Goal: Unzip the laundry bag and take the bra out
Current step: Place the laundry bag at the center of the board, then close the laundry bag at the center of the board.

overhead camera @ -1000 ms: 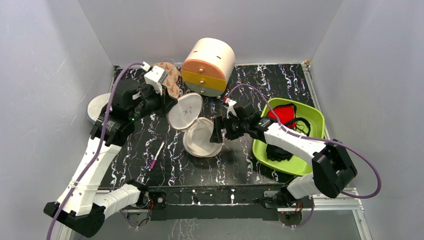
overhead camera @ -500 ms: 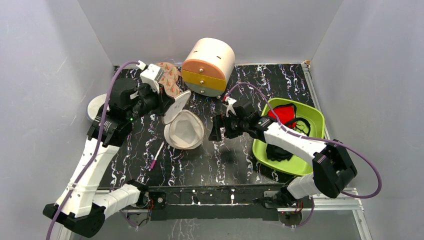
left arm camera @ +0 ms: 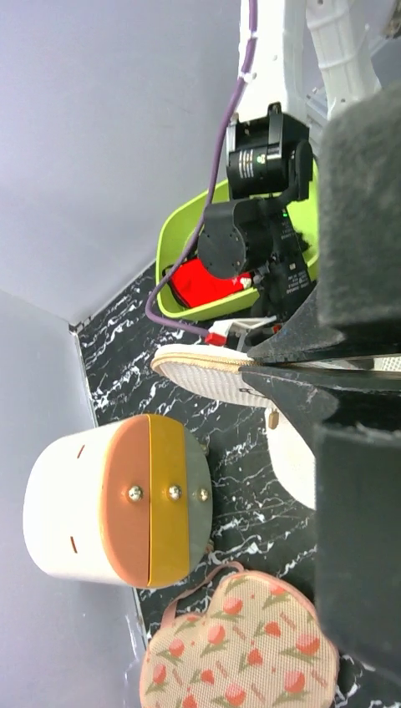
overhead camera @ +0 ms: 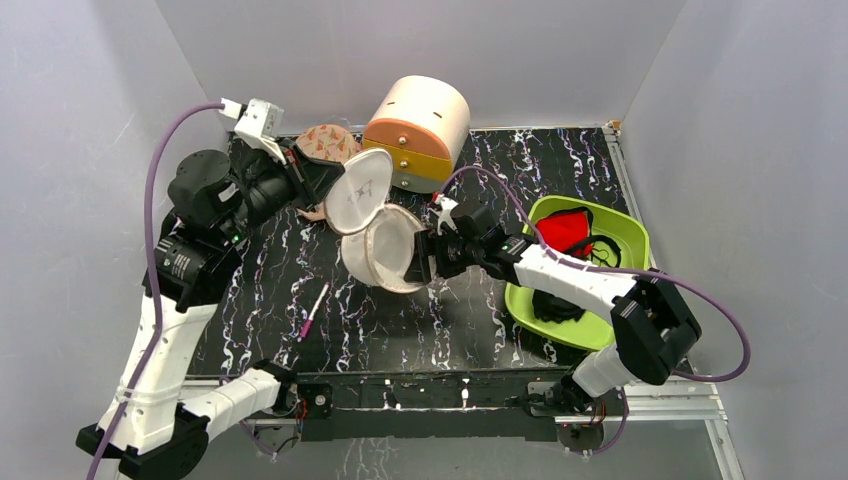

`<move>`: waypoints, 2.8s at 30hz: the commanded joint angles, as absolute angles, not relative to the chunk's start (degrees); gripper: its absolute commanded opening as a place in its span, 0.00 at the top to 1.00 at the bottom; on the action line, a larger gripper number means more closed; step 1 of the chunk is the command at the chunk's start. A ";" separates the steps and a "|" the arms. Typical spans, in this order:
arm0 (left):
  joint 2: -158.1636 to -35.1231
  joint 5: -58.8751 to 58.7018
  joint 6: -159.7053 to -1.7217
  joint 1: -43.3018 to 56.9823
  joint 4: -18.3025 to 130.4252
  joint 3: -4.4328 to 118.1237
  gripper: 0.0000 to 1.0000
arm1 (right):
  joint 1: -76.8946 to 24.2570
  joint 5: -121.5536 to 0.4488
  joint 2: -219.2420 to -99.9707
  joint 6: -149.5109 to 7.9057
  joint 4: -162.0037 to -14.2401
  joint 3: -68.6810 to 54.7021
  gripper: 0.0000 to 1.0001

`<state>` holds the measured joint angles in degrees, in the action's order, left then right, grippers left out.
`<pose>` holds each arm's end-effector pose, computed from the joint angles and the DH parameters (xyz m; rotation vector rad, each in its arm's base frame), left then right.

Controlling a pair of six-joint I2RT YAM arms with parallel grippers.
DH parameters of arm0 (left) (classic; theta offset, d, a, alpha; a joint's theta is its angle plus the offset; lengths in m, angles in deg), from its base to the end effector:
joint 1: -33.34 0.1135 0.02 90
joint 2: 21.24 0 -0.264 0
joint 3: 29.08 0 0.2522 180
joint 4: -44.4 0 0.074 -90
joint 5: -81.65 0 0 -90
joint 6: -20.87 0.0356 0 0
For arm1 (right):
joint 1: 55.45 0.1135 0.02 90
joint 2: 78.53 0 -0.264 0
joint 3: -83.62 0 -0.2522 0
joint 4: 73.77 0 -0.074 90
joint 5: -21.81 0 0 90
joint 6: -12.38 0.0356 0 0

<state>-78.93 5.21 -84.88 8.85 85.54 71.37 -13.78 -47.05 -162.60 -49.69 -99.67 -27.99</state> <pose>0.1536 -0.0792 0.5109 0.3128 1.5593 -0.7348 0.2273 0.2195 0.2368 -0.4991 2.4172 1.0080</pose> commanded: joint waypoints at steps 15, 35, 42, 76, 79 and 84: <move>-73.02 0.23 -79.86 8.73 82.14 52.20 1.00 | -15.41 -57.63 -163.76 -51.66 -122.20 -7.59 0.74; -74.45 10.84 -51.01 7.17 85.73 49.95 1.00 | -16.84 -71.76 -147.99 -50.11 -110.69 -13.36 0.49; -77.62 -0.90 -47.29 -6.55 82.14 46.47 1.00 | -16.93 -82.33 -136.43 -52.10 -105.98 -17.23 0.40; -99.36 -15.65 -72.94 -30.73 70.30 36.83 0.96 | -16.90 -85.44 -133.77 -54.50 -105.37 -19.39 0.38; -100.88 -15.21 -73.76 -30.73 69.91 36.57 0.94 | -16.92 -85.47 -133.63 -54.49 -105.44 -19.68 0.38; -101.25 -16.51 -74.89 -30.65 69.31 35.97 0.66 | -16.92 -85.17 -133.96 -54.49 -105.40 -19.83 0.38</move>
<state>-101.48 -16.45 -72.77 -30.60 70.96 37.03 -16.62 -84.77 -134.82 -53.72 -108.35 -19.93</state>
